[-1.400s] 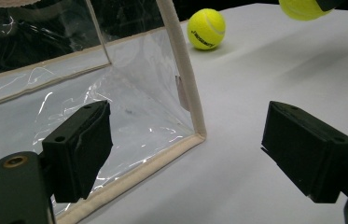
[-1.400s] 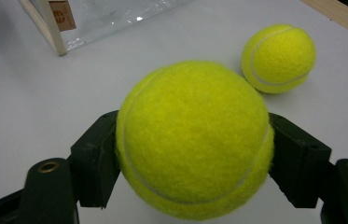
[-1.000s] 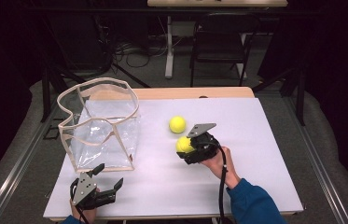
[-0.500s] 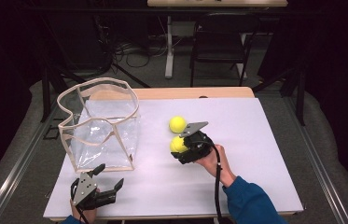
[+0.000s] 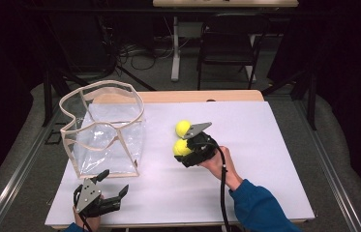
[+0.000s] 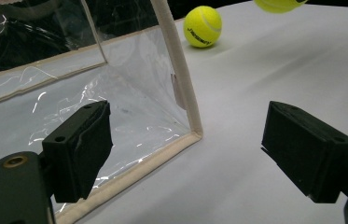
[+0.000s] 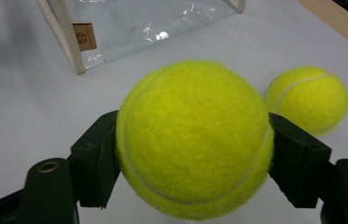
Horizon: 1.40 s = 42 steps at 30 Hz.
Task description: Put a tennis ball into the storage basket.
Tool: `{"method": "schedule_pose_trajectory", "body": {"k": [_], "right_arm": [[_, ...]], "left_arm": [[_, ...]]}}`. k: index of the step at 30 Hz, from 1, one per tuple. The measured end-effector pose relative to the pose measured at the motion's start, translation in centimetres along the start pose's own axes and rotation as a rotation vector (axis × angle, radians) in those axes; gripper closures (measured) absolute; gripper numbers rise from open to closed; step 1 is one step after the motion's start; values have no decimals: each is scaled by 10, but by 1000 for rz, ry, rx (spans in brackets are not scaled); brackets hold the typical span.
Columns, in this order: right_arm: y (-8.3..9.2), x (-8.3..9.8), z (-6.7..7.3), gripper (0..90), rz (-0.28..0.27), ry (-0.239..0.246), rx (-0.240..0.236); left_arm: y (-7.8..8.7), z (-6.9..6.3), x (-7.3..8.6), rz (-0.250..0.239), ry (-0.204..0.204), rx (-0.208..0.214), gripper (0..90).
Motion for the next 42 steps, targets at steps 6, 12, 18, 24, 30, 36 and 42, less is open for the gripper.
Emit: {"method": "schedule_pose_trajectory", "body": {"k": [6,12,18,24,30,36,42], "right_arm": [[-1,-5,1,261,-1,9,-4],[0,-11,0,261,-5,13,-6],[3,-18,0,261,-12,15,-8],[2,-25,1,261,-6,23,-11],[3,-30,1,261,-4,27,-13],[4,-34,2,261,0,29,-13],[7,-39,2,260,-2,31,-14]], "left_arm": [[-1,0,0,4,-1,4,159],[-1,0,0,4,-2,3,160],[-1,0,0,3,-1,2,160],[-1,0,0,3,-1,4,160],[-1,0,1,6,1,3,160],[-1,0,1,6,2,3,159],[-1,0,1,7,-2,4,159]]}}
Point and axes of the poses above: each handheld gripper's, and its own axes: y roughly backward along the jaws, x roughly out of its underside, z roughly to its left, the point moved 2 cm from there along -y, roughly forward along the jaws, and after that the axes turned 13 degrees about -y, right-handed, at the moved point
